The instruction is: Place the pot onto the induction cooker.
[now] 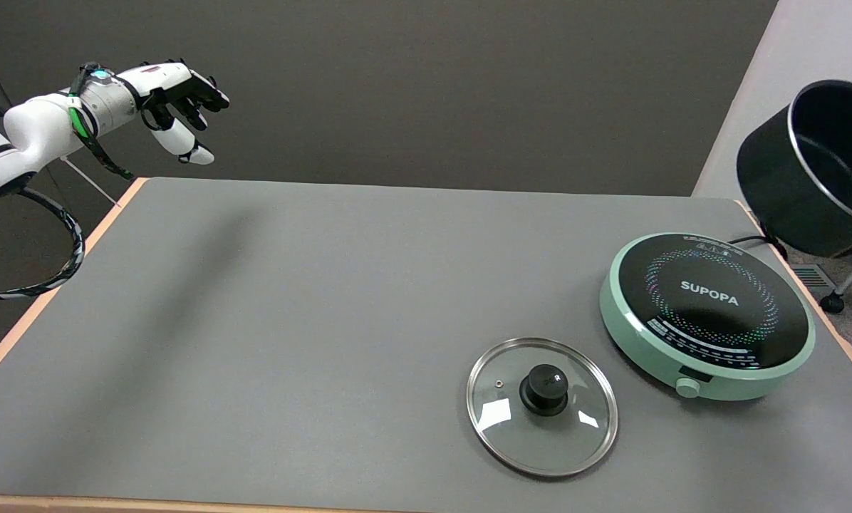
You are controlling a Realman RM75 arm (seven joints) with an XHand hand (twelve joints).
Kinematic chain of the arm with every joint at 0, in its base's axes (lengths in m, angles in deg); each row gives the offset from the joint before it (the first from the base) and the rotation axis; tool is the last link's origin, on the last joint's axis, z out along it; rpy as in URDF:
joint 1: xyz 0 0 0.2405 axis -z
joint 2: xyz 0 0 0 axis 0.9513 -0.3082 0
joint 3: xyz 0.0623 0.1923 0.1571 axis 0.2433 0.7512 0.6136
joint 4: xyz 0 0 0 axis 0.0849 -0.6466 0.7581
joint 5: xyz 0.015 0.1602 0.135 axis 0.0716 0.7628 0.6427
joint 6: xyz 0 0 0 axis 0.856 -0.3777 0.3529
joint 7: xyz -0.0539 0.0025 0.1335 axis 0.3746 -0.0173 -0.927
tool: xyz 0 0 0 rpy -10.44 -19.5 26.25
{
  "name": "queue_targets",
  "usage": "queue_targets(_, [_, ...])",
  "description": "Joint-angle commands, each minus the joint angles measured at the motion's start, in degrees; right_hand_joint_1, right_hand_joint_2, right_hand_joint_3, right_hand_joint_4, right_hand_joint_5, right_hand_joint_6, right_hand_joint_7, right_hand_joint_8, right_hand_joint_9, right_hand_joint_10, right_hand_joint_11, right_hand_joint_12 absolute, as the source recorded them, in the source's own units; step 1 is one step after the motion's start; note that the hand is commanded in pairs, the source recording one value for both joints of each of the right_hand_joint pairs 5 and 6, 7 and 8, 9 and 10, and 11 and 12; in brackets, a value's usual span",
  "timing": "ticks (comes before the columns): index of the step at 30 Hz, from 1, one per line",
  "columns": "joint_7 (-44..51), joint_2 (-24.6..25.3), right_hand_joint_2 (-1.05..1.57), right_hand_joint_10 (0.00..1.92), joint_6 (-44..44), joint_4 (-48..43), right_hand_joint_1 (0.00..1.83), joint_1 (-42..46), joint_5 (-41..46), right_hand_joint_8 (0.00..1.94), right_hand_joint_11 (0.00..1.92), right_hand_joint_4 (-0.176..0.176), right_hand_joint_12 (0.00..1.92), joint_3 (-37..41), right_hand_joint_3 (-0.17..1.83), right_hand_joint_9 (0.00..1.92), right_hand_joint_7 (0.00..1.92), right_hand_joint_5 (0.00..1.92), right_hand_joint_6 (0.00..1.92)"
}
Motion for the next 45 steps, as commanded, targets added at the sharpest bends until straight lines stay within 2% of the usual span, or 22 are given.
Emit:
queue_targets(1, [5.20, -3.60, 1.23, 1.92, 6.48, 0.06, 1.04, 15.15, 10.73, 1.92, 1.92, -0.034, 1.92, 7.19, 0.84, 1.92, 1.92, 1.92, 1.92])
queue_targets(5, [14.33, -3.66, 1.23, 1.92, 6.48, 0.24, 1.05, 15.49, 16.39, 1.92, 1.92, -0.034, 1.92, 8.37, 0.84, 1.92, 1.92, 1.92, 1.92])
queue_targets(8, [17.06, -4.61, 1.23, 1.92, 6.55, 0.30, 1.05, 15.73, 17.96, 1.92, 1.92, -0.034, 1.92, 7.77, 0.84, 1.92, 1.92, 1.92, 1.92])
queue_targets(26, [19.53, -14.82, 1.21, 1.92, -4.48, -0.23, 1.07, 18.01, 19.23, 1.92, 1.92, -0.035, 1.92, -1.08, 0.88, 1.92, 1.92, 1.92, 1.92])
queue_targets(37, [19.26, -15.16, 1.22, 1.92, -5.14, -0.66, 1.07, 17.34, 19.23, 1.92, 1.92, -0.035, 1.92, -1.78, 0.90, 1.92, 1.92, 1.92, 1.92])
queue_targets(45, [19.53, -11.91, 1.23, 1.92, -2.82, -0.66, 1.07, 13.00, 19.23, 1.92, 1.92, -0.036, 1.92, -4.42, 0.91, 1.92, 1.92, 1.92, 1.92])
